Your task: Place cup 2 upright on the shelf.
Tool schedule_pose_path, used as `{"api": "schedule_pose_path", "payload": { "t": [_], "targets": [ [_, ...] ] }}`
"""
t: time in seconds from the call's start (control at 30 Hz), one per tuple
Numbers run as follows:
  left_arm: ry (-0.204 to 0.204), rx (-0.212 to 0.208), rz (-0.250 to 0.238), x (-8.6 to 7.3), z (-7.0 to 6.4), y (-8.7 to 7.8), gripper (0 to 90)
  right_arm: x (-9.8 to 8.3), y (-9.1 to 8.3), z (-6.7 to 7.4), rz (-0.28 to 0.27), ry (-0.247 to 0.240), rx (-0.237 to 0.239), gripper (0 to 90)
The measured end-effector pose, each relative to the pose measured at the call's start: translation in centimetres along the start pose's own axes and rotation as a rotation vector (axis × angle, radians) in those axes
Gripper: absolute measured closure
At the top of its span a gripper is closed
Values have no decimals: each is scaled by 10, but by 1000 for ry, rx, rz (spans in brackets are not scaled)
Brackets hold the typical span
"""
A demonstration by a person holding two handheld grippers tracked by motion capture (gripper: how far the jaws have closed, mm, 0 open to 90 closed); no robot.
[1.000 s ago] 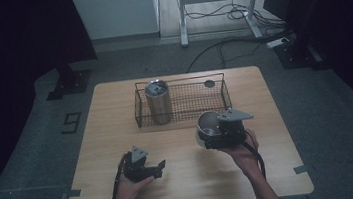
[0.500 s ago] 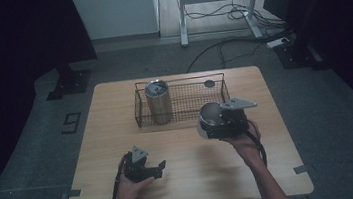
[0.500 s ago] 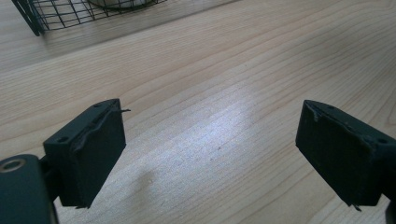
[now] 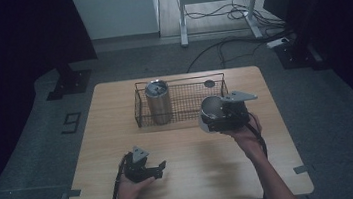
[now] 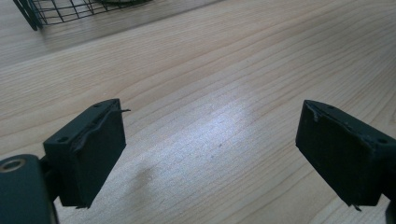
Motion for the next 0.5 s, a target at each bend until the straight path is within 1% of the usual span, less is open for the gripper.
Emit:
{"api": "schedule_pose_path", "payload": {
  "t": [0.17,0.3,0.5],
  "targets": [
    [-7,1,-2,0,1,0,85,5,2,-3,-5,-3,8,66],
    [-9,2,2,-1,2,0,85,10,6,-3,-1,-19,-1,66],
    [-8,-4,9,-1,1,1,85,18,11,-2,-6,-35,5,66]
  ]
}}
Point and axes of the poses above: each handheld gripper's, and its own axes: y roughly forward along the jaws, x roughly out of its top, z roughly to its left, the point moved 1 cm from there along y, roughly forward along the jaws, and after that the axes turned 13 degrees about y, right-handed, at the moved point
